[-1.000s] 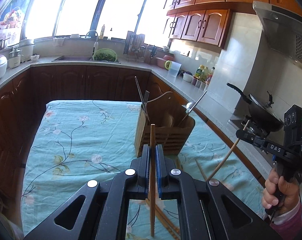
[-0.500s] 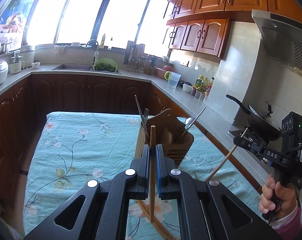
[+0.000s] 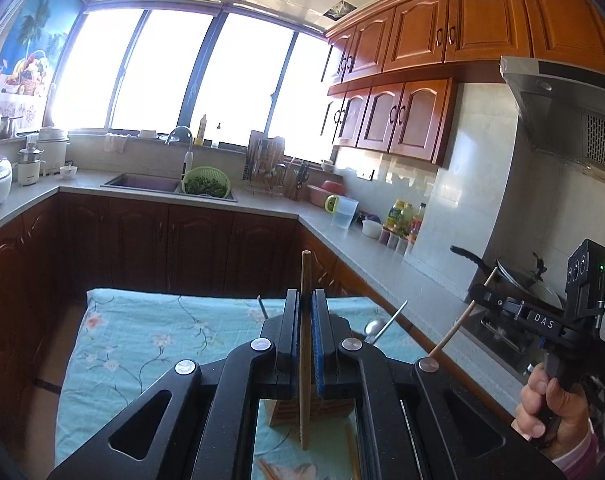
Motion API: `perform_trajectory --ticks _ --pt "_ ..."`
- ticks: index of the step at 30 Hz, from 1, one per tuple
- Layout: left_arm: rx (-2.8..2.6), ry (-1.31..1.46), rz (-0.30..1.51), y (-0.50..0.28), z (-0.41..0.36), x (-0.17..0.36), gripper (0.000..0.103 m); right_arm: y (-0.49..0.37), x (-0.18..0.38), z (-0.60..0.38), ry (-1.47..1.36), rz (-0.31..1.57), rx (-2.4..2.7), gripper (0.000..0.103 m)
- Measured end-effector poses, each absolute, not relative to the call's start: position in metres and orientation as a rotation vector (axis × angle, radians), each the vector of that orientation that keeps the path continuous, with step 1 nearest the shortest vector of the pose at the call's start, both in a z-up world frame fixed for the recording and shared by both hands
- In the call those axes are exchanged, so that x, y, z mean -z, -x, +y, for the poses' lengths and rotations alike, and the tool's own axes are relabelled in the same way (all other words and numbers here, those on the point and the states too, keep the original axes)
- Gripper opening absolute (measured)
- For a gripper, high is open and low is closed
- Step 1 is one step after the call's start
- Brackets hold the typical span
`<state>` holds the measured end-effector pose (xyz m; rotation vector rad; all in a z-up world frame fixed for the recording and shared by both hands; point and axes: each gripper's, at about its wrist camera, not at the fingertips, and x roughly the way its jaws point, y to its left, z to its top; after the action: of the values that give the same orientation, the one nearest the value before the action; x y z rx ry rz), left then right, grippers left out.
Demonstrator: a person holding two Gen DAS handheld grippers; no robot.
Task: Organize utensils
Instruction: 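Lift the wooden chopsticks with both grippers up over the wooden holder, then lower the wooden chopsticks with both grippers into the holder slots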
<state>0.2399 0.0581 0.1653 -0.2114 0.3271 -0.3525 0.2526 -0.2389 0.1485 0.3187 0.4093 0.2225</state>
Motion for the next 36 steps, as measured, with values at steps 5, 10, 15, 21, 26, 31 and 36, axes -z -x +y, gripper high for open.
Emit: perform_trajectory --ticks 5,10,15,21,26,31,36 --pt "0.337 0.232 0.269 -0.271 0.051 -0.169 0.003 -0.279 -0.164 -0.247 -0.342 0.346 -0.193 0.006" --pt "0.299 0.249 0.253 -0.306 0.038 -0.147 0.003 -0.302 -0.156 -0.249 -0.355 0.339 -0.167 0.006" --pt "0.254 0.273 0.271 -0.334 0.024 -0.105 0.003 -0.317 -0.12 -0.242 -0.345 0.383 -0.139 0.006" --pt "0.237 0.277 0.341 -0.353 0.007 -0.06 0.004 -0.327 -0.074 -0.239 -0.356 0.477 -0.13 0.006" --pt "0.252 0.257 0.38 -0.364 -0.001 -0.049 0.004 -0.333 -0.052 -0.241 -0.378 0.531 -0.123 0.006" --pt "0.258 0.253 0.394 -0.373 -0.002 -0.057 0.004 -0.334 -0.053 -0.243 -0.388 0.544 -0.124 0.006" --pt "0.259 0.25 0.396 -0.364 0.011 -0.058 0.004 -0.338 -0.053 -0.245 -0.393 0.557 -0.122 0.007"
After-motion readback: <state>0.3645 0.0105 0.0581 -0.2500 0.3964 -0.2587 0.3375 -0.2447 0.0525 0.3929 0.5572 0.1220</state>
